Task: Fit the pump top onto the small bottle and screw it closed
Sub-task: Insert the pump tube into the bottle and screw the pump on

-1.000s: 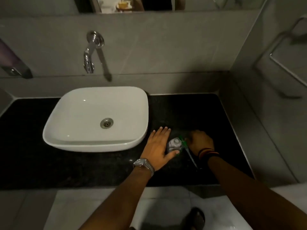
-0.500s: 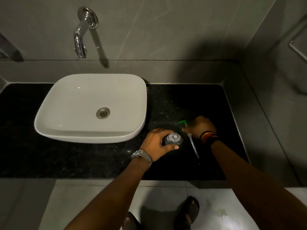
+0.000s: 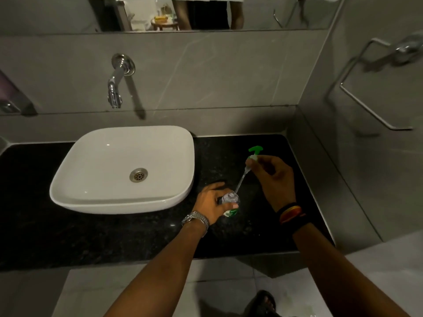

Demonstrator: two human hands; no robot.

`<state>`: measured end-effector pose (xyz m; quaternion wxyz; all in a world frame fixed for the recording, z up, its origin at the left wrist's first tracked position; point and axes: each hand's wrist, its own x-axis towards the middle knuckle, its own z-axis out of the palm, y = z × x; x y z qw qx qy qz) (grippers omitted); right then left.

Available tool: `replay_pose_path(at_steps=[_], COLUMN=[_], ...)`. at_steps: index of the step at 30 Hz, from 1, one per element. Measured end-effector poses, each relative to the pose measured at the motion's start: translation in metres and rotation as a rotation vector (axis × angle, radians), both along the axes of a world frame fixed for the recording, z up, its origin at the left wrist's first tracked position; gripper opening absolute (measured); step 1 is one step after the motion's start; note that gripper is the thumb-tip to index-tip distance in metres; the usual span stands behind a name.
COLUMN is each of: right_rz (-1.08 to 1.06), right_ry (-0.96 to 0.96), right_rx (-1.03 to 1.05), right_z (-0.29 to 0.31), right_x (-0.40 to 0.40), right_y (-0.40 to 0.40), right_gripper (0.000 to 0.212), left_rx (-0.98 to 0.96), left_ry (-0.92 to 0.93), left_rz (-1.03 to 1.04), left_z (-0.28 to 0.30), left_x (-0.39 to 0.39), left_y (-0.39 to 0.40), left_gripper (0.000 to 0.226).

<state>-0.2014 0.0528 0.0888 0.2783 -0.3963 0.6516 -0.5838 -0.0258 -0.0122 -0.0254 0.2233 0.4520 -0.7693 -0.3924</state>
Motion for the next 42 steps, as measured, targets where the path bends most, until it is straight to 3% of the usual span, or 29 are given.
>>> replay_pose_path(at_steps=[7,12,17,21,25,31,42], right_rz=[0.026,0.101,0.062,-0.009,0.031,0.206,0.021], right_ry=[0.029,0.28,0.501,0.628,0.671,0.701,0.632], right_rx=[0.006,0.135,0.265,0.34,0.393,0.309,0.322], right_z=[-0.029,-0.068,-0.087,-0.084,-0.084,-0.09,-0.095], right_x=[0.02,0.028,0.033,0.036,0.031,0.019,0.026], right_y=[0.0,0.004,0.005,0.0,-0.004,-0.005,0.006], right_gripper=[0.019,0.023,0.021,0.04,0.031,0.033,0.034], left_rx=[-0.057,-0.129,-0.145,-0.142,-0.138,-0.13,-0.129], left_ry=[-0.065,-0.111,-0.142,-0.176,-0.184,-0.181,-0.19], left_rz=[-0.016,-0.034,-0.003,0.009,0.005,-0.016,0.002], left_z=[0.003,0.002,0.0,0.002,0.005,0.005,0.002], left_x=[0.001,0.002,0.0,-0.001,-0.001,0.0,-0.001], left_y=[-0.002,-0.001,-0.002,-0.001,-0.001,-0.001,0.0], left_gripper=[0.054,0.049,0.027,0.023,0.027,0.048,0.041])
